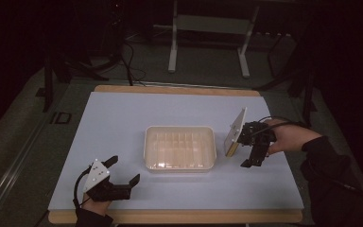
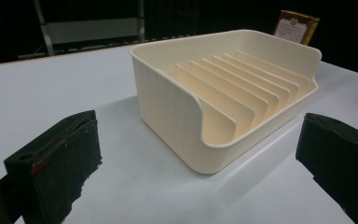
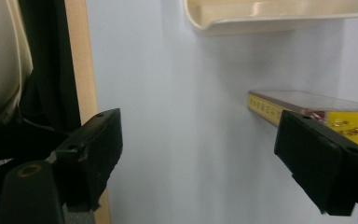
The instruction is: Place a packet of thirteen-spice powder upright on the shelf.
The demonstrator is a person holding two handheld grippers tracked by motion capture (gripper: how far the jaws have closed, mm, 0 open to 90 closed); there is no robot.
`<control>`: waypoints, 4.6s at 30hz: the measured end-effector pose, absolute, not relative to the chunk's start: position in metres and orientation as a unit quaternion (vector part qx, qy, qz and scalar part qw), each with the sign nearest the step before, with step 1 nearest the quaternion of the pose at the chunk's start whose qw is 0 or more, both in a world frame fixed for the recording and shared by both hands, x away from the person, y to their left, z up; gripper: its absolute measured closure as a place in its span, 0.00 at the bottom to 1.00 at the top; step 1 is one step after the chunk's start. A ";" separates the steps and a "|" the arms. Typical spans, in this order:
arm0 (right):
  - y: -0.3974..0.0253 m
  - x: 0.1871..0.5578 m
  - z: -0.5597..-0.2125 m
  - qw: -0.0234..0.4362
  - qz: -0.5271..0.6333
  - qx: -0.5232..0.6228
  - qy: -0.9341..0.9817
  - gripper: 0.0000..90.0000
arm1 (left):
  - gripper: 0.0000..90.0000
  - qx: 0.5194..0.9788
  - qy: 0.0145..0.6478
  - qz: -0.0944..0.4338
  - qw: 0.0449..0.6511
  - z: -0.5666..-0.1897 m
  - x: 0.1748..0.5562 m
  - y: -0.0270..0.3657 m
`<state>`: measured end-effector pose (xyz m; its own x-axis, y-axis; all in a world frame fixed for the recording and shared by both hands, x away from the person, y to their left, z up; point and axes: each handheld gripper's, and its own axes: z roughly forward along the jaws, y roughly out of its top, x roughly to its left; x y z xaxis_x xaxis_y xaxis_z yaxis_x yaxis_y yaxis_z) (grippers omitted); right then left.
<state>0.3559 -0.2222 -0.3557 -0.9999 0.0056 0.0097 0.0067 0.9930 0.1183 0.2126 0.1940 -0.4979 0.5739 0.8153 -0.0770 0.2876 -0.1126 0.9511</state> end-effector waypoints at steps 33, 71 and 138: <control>-0.229 0.427 -0.350 -0.051 -0.060 -0.016 -0.997 0.19 | 0.00 0.709 0.372 0.247 0.546 -0.497 0.206 0.191; -0.218 0.453 -0.405 -0.010 -0.013 -0.011 -1.000 0.27 | 0.00 0.706 0.370 0.234 0.556 -0.497 0.205 0.192; -0.192 0.399 -0.307 -0.016 -0.071 0.035 -0.997 0.35 | 0.00 0.717 0.354 0.248 0.547 -0.496 0.204 0.187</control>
<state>0.3990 -0.1919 -0.3072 -0.9971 -0.0668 -0.0359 -0.0712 0.9876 0.1402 0.2044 0.1869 -0.4961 0.6264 0.7788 -0.0329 0.2371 -0.1501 0.9598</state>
